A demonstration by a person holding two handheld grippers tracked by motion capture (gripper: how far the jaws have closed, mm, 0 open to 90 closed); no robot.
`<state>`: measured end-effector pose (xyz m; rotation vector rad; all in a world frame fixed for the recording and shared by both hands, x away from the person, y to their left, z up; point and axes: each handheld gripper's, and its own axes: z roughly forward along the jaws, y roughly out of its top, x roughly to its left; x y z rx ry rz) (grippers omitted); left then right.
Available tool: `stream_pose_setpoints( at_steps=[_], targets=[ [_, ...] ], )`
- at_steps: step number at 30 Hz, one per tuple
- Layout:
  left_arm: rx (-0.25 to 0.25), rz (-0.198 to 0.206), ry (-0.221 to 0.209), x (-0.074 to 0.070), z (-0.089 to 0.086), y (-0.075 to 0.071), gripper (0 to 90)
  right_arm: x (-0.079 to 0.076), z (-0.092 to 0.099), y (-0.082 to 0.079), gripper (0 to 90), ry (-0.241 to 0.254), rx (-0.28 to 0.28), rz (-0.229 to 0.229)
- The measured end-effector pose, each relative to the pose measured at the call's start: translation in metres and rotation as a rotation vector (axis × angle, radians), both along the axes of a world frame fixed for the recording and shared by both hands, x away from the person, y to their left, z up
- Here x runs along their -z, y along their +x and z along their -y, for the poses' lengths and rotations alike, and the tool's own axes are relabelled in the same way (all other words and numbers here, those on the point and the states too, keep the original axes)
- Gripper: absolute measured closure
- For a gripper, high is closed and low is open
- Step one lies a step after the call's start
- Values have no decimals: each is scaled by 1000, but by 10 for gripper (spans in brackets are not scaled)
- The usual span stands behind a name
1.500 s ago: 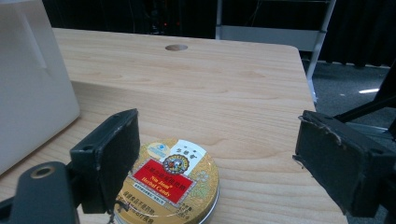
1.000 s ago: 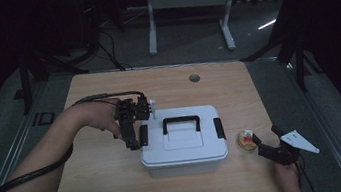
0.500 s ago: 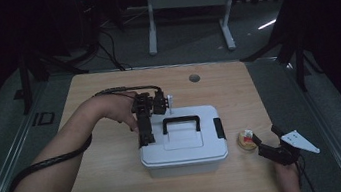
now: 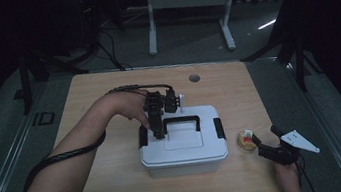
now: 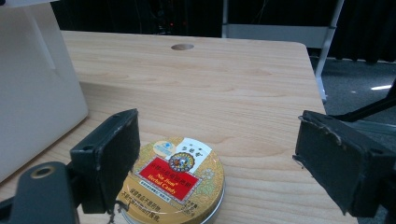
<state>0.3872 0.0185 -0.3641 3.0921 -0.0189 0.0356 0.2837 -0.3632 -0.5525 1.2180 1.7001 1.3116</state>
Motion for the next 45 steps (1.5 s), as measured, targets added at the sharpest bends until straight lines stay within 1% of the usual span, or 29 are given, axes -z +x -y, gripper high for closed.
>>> stream_pose_setpoints(
  at_steps=[2, 3, 4, 6, 7, 8, 9, 10, 11, 18, 19, 20, 21, 23, 24, 25, 30, 37, 38, 44, 45],
  targets=[
    [6, -4, -3, 0, 1, -1, 243, 0, 0, 0, 135, 2, 0, -2],
    [17, -23, -10, 0, 4, -1, 290, 0, 0, 0, 135, 2, 0, -2],
    [27, -23, -6, 0, 5, -2, 334, 0, 0, 0, 135, 0, -1, -2],
    [31, -31, 5, 1, 7, -3, 402, 0, 0, 0, 135, -1, -3, -3],
    [31, -31, 5, 1, 7, -3, 433, 0, 0, 0, 135, -1, -3, -3],
    [35, -35, 15, 2, 8, -3, 449, 0, 0, 0, 135, 0, -4, -3],
    [27, -42, 26, 3, 8, -3, 460, 0, 0, 0, 135, 0, -3, -3],
    [25, -45, 28, 3, 9, -4, 497, 0, 0, 0, 135, 1, -3, -4],
    [25, -36, 33, 4, 10, -4, 511, 0, 0, 0, 135, 0, -3, -4],
    [-1, -41, 49, 6, 18, -2, 671, 0, -1, 0, 135, -4, -3, -4],
    [-5, -59, 36, 6, 18, -2, 695, 0, -1, 0, 135, -4, -3, -5],
    [-2, -75, 37, 6, 19, -3, 718, 0, -1, 0, 135, -4, -4, -5],
    [-1, -72, 45, 6, 20, -4, 749, 0, -1, 0, 135, -5, -4, -5],
    [-16, -76, 60, 7, 21, -4, 802, 0, -1, 0, 135, -6, -5, -4],
    [-19, -72, 65, 7, 21, -4, 813, 0, -1, 0, 136, -7, -5, -4],
    [-26, -75, 72, 7, 21, -3, 821, 0, -1, 0, 135, -6, -5, -4],
    [-39, -63, 70, 7, 21, -5, 831, 0, -1, 0, 136, -5, -5, -4],
    [-37, -68, 67, 5, 21, -4, 833, 0, -1, 0, 136, -5, -4, -4],
    [-32, -64, 67, 5, 21, -5, 834, 0, -1, 0, 136, -6, -4, -5],
    [-39, -78, 48, -1, 19, -4, 834, 0, -1, 0, 136, -6, -4, -4],
    [-30, -69, 46, -3, 19, -5, 834, 0, -1, 0, 136, -6, -4, -4]
  ],
)
